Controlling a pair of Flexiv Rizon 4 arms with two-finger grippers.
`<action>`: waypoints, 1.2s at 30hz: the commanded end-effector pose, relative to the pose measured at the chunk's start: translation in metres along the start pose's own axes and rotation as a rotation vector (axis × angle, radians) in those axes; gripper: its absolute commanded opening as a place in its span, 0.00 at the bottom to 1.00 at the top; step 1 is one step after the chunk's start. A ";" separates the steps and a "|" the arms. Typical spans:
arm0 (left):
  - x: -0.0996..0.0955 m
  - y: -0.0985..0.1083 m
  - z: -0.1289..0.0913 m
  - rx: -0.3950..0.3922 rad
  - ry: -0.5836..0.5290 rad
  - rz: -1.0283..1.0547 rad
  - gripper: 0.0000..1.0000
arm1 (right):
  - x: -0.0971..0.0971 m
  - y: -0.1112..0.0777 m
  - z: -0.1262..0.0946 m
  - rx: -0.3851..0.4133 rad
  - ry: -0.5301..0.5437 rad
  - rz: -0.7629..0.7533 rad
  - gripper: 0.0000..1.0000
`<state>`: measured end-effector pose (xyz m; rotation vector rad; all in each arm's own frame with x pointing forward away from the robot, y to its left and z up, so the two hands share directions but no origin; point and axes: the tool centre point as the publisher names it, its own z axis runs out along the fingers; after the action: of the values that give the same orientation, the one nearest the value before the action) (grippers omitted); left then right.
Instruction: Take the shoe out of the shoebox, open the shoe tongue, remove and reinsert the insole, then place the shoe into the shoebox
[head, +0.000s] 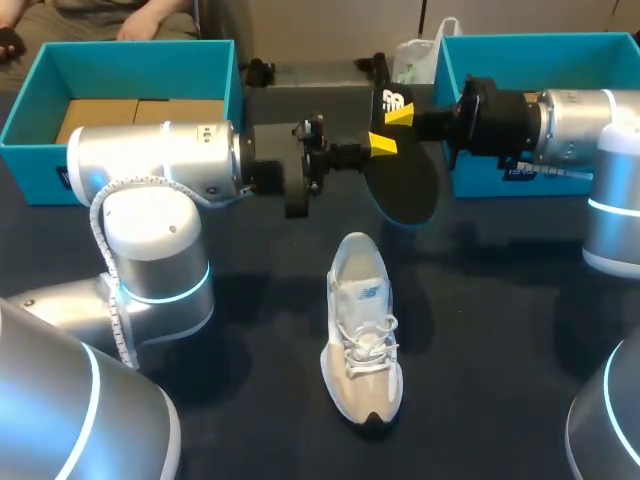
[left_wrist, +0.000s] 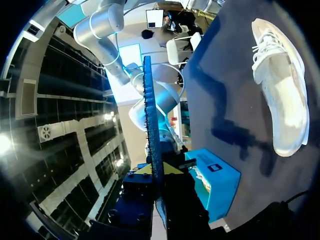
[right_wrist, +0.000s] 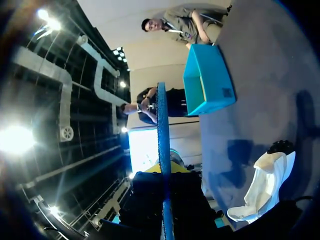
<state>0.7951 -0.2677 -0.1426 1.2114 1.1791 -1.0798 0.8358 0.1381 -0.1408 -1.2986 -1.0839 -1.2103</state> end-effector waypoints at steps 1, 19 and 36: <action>0.000 0.000 -0.007 -0.019 0.009 -0.011 0.00 | 0.001 -0.005 -0.005 -0.019 0.014 -0.014 1.00; 0.016 0.020 -0.079 0.117 -0.029 -0.894 0.00 | 0.001 -0.027 -0.031 -0.011 0.008 -0.056 1.00; 0.000 0.017 -0.082 0.080 0.042 -1.275 0.00 | 0.001 -0.027 -0.031 -0.011 0.008 -0.056 1.00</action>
<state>0.8083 -0.1872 -0.1499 0.5902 1.8124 -1.9270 0.8070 0.1084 -0.1375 -1.2757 -1.1159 -1.2631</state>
